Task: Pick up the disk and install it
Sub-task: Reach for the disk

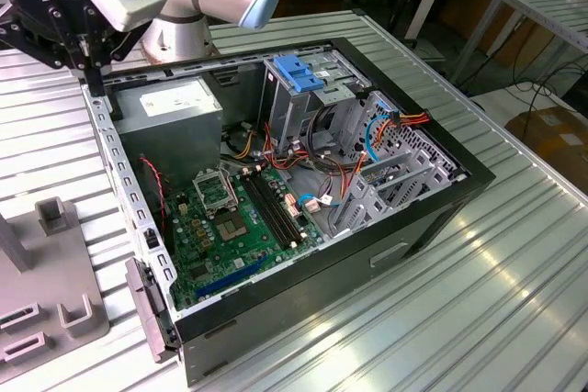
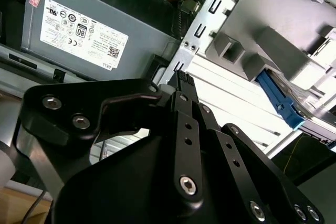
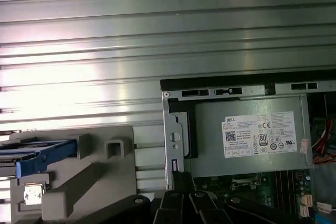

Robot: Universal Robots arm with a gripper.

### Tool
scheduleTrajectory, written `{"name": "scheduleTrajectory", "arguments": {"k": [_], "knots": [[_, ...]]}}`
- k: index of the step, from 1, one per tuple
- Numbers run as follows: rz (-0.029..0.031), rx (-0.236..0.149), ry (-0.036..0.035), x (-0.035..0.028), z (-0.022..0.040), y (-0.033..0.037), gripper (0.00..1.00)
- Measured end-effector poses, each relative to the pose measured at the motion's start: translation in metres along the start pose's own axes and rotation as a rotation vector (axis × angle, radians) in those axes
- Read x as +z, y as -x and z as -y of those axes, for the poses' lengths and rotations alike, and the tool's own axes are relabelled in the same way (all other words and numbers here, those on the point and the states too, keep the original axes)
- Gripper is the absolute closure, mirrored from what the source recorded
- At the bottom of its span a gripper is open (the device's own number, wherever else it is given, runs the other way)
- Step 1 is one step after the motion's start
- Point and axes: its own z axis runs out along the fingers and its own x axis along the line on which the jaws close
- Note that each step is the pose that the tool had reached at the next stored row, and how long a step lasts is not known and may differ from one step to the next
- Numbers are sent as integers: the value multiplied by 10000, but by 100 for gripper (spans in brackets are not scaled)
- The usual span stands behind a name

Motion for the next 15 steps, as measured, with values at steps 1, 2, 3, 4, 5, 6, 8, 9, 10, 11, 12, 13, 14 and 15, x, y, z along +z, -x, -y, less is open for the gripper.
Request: {"name": "scheduleTrajectory", "arguments": {"k": [1, 2, 3, 4, 5, 6, 8, 9, 10, 11, 12, 13, 14, 15], "knots": [[0, -1, 0, 0, 1, -9, 90], [0, -1, -1, -1, 1, -19, 90], [-1, -2, -1, -1, 2, -32, 90], [0, -2, 0, -1, 3, -44, 90], [0, -2, -1, -1, 4, -74, 90], [0, -2, 0, -1, 5, -87, 90], [0, -3, 0, -2, 7, -112, 90], [0, -3, 0, -2, 8, -126, 90], [0, -3, 0, -2, 9, -144, 90], [-1, -3, -1, -3, 10, -158, 90], [0, -3, 0, -3, 10, -174, 90], [0, -2, 0, -3, 11, -189, 90], [0, -2, 0, -3, 12, -207, 90], [1, -2, 0, -3, 13, -223, 90]]}}
